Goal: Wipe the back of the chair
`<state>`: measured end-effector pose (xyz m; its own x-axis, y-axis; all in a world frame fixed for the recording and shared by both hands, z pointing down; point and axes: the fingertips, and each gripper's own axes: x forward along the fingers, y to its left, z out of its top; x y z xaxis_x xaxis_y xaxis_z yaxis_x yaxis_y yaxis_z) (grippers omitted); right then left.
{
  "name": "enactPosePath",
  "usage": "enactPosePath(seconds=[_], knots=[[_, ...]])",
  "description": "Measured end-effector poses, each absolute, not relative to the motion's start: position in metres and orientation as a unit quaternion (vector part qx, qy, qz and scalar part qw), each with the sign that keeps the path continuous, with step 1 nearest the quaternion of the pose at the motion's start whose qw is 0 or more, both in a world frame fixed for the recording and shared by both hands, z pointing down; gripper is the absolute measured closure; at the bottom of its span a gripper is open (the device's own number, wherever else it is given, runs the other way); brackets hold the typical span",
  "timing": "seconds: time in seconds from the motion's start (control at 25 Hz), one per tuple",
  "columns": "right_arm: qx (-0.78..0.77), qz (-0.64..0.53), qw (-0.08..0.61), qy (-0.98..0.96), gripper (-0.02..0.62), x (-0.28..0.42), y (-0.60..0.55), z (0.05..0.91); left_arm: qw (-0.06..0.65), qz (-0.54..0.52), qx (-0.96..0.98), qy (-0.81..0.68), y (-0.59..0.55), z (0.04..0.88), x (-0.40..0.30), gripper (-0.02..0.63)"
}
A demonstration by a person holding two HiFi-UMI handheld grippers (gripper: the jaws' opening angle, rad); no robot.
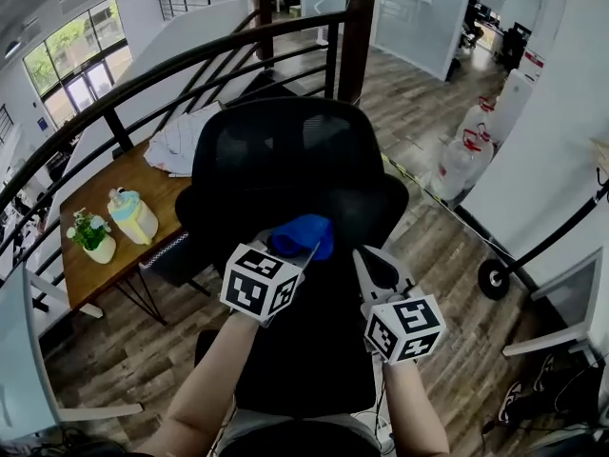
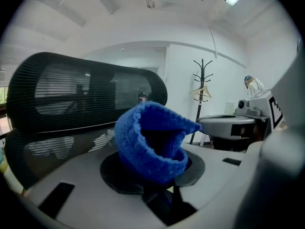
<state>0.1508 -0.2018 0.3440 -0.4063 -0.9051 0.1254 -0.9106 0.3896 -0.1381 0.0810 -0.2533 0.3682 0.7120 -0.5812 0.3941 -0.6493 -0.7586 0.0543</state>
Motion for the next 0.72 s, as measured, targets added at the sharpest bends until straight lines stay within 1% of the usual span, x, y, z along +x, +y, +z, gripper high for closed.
enactPosePath(seconds=[0.24,0.52,0.72], knots=[[0.578,0.108,0.022,-0.809,0.566,0.194,-0.204,0.359,0.104,0.19,0.932,-0.292,-0.261,0.387,0.139,0.486],[0.614,0.111,0.017,-0.781,0.566,0.236,-0.213,0.366,0.107,0.192,0.949,-0.226,-0.264,0.382,0.21,0.486],[0.629,0.116,0.011,-0.769,0.566,0.252,-0.213,0.371,0.103,0.201,0.949,-0.22,-0.274,0.388,0.239,0.486]])
